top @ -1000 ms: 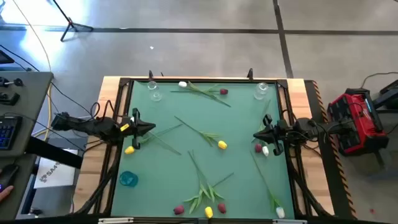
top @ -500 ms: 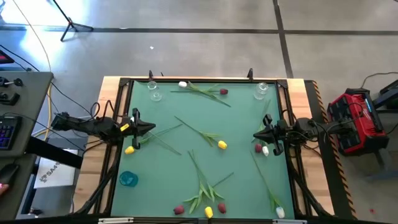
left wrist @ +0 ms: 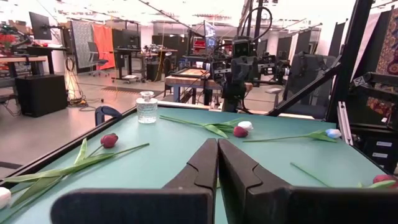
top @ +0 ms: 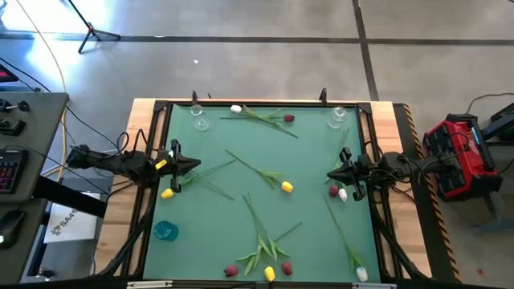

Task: Sort flowers into vase by color

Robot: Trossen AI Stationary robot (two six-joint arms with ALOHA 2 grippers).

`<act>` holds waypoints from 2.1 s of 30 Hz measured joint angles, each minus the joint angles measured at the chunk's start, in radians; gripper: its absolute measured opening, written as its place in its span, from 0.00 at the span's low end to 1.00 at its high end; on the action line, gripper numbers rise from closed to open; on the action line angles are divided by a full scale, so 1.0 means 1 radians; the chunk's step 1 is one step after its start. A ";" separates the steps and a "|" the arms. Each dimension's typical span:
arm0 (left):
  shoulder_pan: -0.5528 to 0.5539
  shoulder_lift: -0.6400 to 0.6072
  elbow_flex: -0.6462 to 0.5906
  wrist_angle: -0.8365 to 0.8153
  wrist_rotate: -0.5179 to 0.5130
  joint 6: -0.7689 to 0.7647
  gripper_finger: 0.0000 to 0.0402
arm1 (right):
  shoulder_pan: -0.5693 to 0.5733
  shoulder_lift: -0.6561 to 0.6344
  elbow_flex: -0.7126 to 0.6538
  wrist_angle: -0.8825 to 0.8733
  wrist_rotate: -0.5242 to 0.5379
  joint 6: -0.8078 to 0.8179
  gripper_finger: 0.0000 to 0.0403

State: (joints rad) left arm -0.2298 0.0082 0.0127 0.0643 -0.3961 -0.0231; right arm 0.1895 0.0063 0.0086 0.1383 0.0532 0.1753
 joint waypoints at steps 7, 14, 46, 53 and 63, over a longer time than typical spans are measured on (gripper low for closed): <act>0.000 0.000 0.000 0.000 0.000 0.000 0.00 | 0.000 0.000 0.000 0.000 0.000 0.000 0.00; 0.000 0.000 0.000 0.000 0.000 0.000 0.00 | 0.000 0.000 0.000 0.000 0.000 0.000 0.00; 0.000 0.000 0.000 0.001 0.000 -0.018 0.00 | 0.000 0.000 0.000 0.000 0.011 -0.153 0.00; 0.000 0.000 0.000 0.001 0.000 -0.027 0.00 | 0.000 0.000 0.000 0.002 0.019 -0.149 0.00; 0.000 0.000 0.000 -0.003 0.002 -0.094 0.00 | 0.000 0.000 0.017 0.070 0.144 0.123 0.00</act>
State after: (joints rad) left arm -0.2298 0.0082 0.0128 0.0616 -0.3943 -0.1167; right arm 0.1897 0.0058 0.0254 0.2078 0.1970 0.2988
